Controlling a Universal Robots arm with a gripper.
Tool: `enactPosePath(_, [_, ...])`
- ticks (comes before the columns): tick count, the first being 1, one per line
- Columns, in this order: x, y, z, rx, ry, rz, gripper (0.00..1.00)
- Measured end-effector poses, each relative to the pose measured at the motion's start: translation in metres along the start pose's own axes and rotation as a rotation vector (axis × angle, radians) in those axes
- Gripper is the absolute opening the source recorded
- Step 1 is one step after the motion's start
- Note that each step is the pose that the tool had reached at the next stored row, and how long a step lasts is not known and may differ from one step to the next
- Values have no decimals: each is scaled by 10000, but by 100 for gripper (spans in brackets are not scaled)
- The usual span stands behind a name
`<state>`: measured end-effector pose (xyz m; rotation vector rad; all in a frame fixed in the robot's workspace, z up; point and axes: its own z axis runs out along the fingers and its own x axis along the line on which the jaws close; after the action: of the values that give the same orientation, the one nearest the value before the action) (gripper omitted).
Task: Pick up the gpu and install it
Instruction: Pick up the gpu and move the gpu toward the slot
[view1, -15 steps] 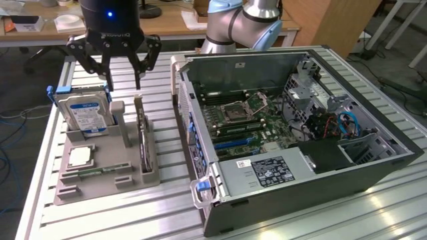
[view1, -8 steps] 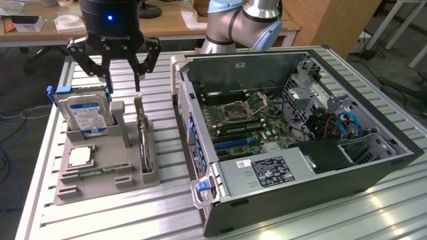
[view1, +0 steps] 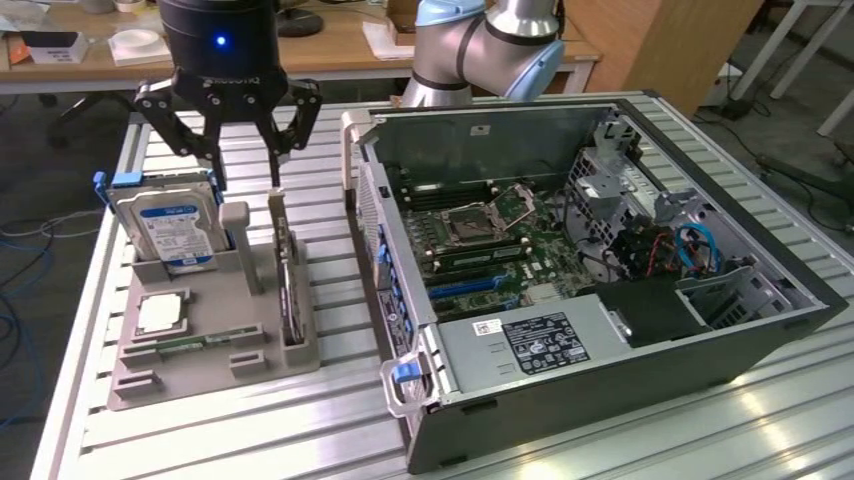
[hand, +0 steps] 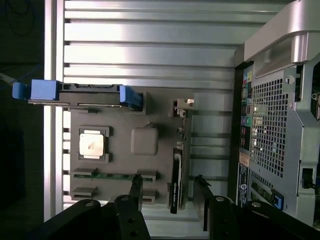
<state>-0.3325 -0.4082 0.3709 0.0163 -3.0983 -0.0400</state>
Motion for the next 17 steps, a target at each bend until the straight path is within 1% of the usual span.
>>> enactPosePath(17, [-3, -40, 71, 13, 0, -18, 53])
